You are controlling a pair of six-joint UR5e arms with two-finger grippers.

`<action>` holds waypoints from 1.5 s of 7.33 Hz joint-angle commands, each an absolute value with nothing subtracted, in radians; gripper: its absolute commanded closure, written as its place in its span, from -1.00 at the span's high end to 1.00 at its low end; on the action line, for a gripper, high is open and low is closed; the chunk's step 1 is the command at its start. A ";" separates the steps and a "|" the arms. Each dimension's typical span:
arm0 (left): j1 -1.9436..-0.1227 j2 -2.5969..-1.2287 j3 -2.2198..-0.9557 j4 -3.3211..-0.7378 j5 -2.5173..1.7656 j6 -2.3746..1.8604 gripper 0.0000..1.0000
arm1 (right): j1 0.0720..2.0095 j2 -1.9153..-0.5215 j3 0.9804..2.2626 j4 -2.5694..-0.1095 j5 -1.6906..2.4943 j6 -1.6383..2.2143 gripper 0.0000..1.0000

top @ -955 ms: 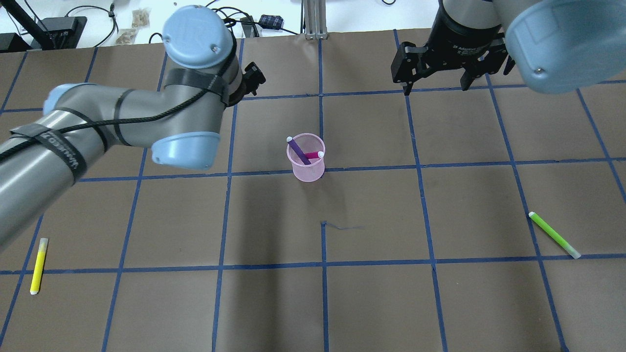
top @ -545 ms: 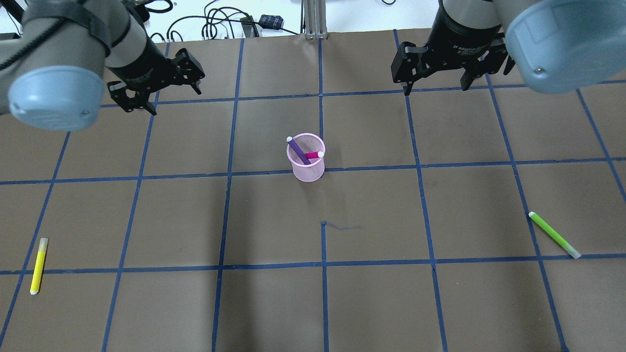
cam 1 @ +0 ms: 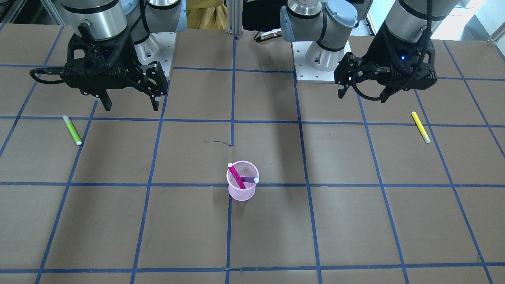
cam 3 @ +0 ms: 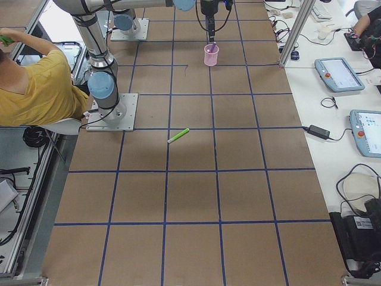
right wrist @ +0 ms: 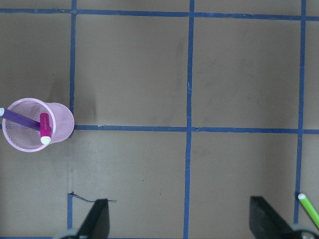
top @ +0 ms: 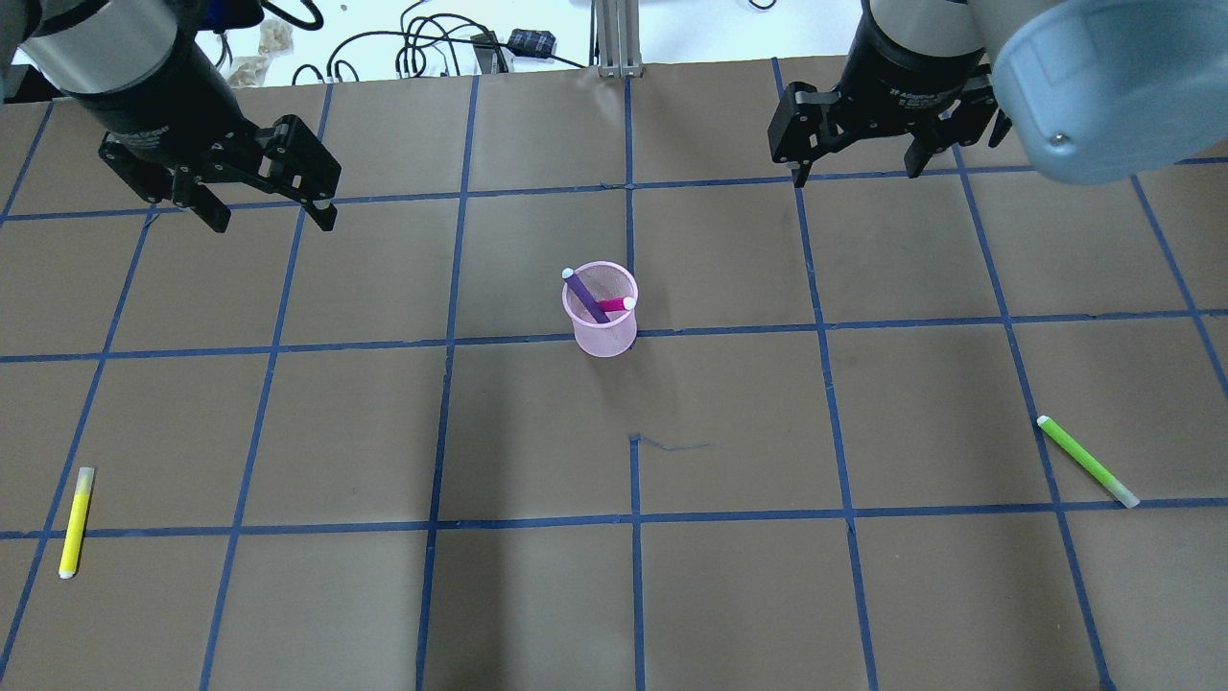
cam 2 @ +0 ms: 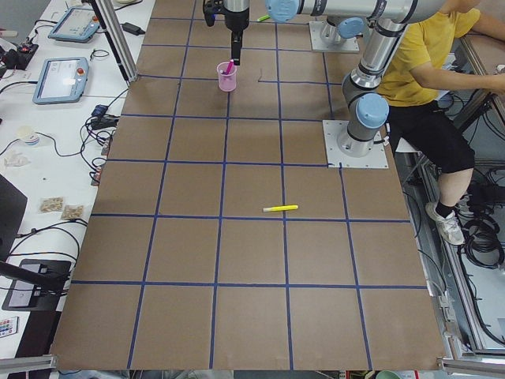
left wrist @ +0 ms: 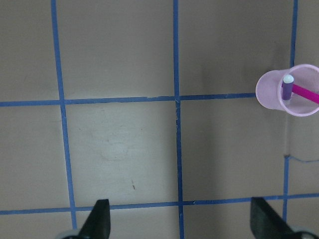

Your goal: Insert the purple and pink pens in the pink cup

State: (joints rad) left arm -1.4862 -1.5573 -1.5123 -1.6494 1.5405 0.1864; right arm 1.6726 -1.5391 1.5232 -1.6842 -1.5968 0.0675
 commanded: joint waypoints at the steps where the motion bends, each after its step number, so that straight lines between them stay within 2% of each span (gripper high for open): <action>1: -1.486 -1.583 -1.508 -1.564 1.539 0.213 1.00 | 1.674 -1.539 1.523 -1.684 -1.597 0.066 1.00; 11: -1.505 -1.594 -1.502 -1.522 1.539 0.147 1.00 | 1.674 -1.539 1.523 -1.684 -1.597 0.067 1.00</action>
